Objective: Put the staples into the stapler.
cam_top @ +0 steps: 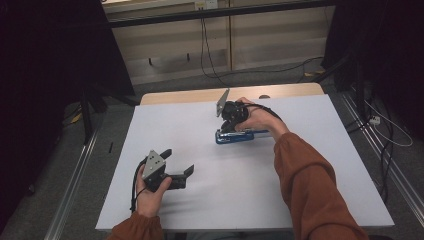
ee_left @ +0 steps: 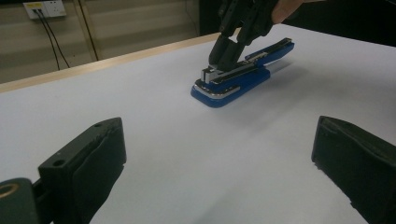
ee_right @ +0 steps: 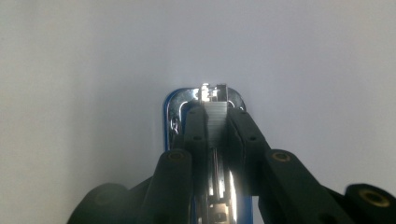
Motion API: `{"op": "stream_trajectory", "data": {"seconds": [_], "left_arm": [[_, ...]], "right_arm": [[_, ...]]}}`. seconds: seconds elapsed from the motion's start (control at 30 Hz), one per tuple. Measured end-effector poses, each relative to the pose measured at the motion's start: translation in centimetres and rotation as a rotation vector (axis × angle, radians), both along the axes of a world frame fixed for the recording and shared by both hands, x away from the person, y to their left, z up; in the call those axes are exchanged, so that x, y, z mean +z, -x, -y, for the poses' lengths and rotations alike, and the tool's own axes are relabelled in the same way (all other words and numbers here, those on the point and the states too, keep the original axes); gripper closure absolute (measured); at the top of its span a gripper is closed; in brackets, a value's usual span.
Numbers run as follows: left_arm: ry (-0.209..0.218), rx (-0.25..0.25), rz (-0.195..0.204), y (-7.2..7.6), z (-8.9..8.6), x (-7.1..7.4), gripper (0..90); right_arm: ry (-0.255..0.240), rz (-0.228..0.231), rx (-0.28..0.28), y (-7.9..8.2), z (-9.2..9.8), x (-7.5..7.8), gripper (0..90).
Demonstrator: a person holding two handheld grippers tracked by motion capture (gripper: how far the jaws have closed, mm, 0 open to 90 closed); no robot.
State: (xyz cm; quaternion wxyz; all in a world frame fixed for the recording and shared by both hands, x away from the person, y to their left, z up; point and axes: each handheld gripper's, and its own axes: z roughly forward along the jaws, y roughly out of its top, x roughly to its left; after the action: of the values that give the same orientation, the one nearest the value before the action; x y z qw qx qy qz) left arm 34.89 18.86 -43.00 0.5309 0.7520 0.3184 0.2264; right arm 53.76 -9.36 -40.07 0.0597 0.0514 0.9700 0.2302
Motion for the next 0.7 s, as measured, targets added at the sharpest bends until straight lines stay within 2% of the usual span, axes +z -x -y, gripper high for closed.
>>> {"op": "stream_trajectory", "data": {"seconds": [0.4,0.7], "left_arm": [[0.002,-0.001,0.003,0.04,-0.02,0.03,3.1],[0.002,0.0,0.0,0.04,0.01,0.0,3.1]], "right_arm": [[-0.015,0.005,0.014,-0.13,-0.09,-0.1,79.2],[-0.019,-0.002,-0.003,-0.11,-0.06,-0.11,77.8]]}}
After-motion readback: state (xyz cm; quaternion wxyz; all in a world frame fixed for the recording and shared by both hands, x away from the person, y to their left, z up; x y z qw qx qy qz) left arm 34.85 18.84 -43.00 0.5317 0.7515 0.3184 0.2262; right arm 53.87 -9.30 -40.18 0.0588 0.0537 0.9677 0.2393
